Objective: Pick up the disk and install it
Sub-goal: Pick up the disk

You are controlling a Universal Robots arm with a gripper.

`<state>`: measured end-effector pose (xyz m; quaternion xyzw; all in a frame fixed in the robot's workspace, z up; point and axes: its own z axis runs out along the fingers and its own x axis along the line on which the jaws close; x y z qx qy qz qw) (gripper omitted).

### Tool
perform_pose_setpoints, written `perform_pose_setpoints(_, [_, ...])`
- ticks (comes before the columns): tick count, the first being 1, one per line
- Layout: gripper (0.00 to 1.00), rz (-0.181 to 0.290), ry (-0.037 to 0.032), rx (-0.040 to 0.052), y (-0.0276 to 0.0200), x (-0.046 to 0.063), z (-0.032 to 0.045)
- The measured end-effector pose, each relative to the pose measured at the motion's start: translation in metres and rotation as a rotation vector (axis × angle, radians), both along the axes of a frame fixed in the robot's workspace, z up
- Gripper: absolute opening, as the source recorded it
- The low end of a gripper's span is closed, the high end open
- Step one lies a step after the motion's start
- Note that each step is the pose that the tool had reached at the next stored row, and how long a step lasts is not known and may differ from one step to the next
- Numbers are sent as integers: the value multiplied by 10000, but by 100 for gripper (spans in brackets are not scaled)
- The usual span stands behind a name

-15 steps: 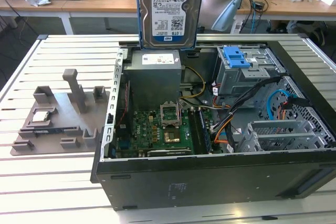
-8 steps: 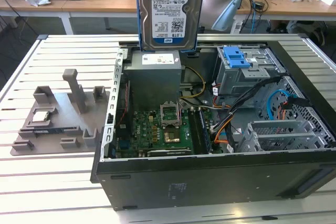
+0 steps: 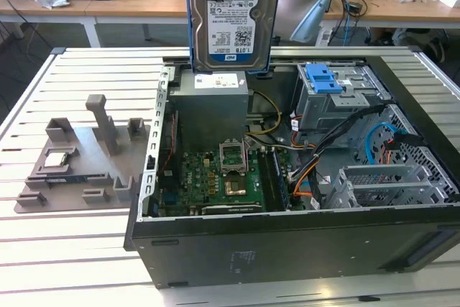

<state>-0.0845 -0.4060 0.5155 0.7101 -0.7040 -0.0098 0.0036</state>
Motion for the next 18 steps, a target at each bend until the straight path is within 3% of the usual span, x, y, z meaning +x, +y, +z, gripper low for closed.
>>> perform_pose_setpoints(18, [36, 0, 0, 0, -120, 0, -16])
